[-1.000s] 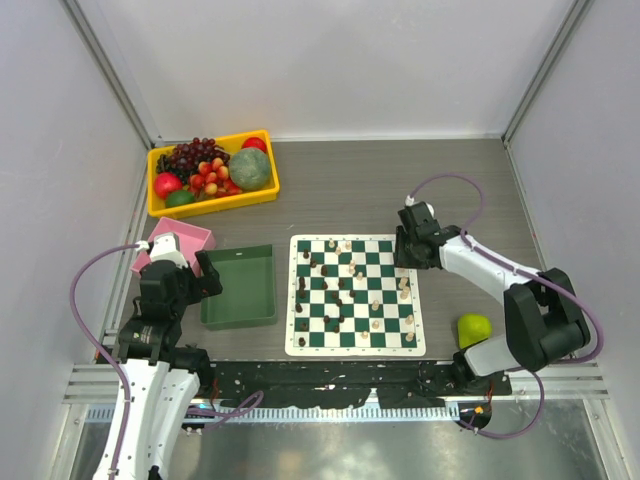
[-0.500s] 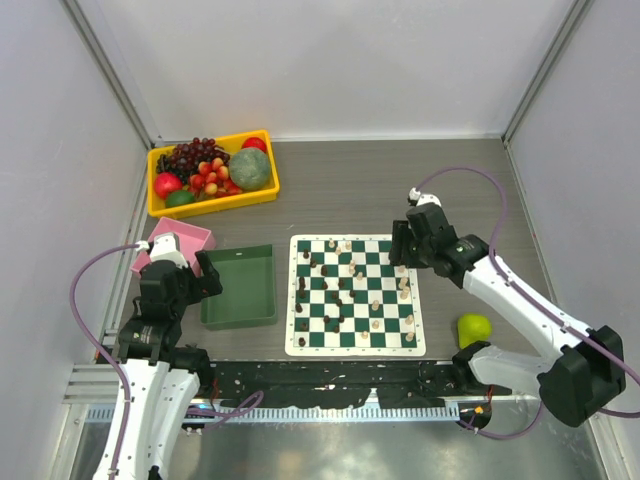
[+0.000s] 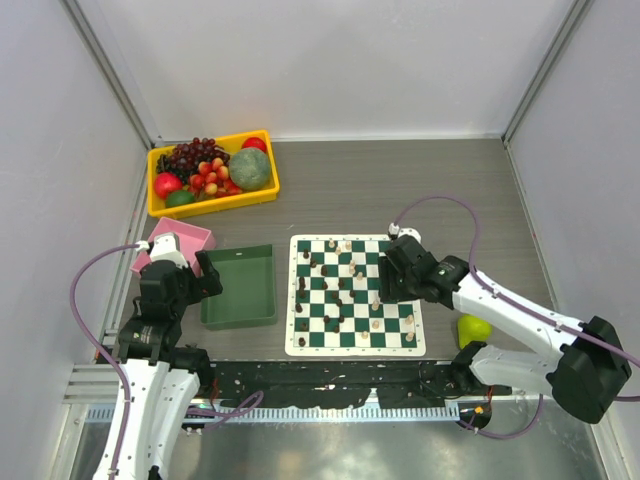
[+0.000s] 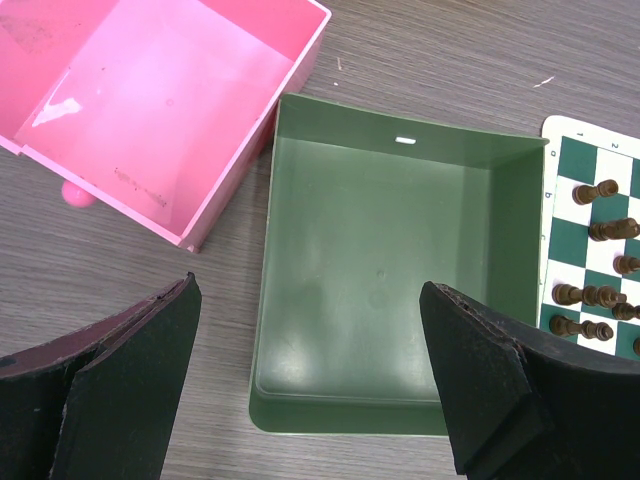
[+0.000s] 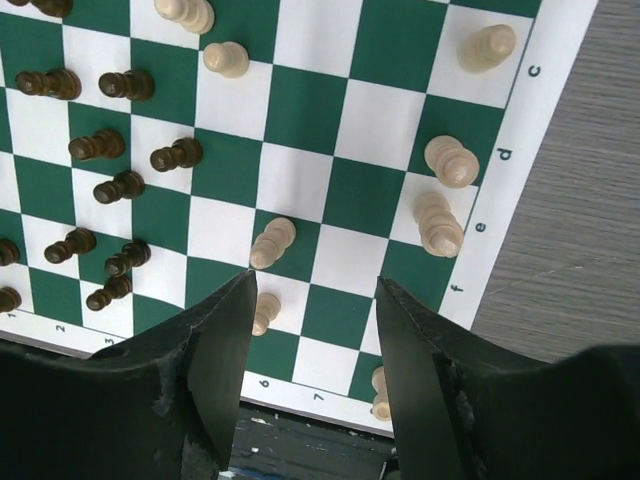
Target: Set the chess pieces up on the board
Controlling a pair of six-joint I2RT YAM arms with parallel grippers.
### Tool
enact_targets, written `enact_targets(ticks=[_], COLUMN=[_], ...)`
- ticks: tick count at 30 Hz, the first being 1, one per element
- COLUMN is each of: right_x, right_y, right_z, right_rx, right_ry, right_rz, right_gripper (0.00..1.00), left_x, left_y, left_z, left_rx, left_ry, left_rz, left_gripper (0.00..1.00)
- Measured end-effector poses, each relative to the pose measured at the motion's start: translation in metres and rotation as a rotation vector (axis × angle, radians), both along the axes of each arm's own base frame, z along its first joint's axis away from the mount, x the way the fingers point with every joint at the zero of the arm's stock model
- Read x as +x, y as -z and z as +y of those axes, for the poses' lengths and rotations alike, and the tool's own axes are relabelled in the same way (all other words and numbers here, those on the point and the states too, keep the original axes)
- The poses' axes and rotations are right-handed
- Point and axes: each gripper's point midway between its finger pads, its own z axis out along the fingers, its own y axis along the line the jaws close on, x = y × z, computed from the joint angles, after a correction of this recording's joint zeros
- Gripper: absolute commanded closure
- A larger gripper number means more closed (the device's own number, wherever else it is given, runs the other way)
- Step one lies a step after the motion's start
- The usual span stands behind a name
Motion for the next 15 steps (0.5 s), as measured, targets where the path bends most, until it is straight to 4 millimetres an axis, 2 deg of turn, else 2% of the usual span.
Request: enact_targets(ticks=[8,15], right_x=[-0.007,-0.013], right_y=[0.011,0.031], right_z=[0.017,0.030], right_rx=[-0.002,-0.034], right_ry=[-0.036,-0.063], right_rz=[0.031,0.076], right_gripper=[0.46,0.56], left_x=[0.000,0.000], left_y=[0.000,0.000], left_z=[0.000,0.000], left_rx=[0.000,0.000], left_ry=[0.000,0.000], left_rz=[0.000,0.000], left_gripper=[0.01,0.01])
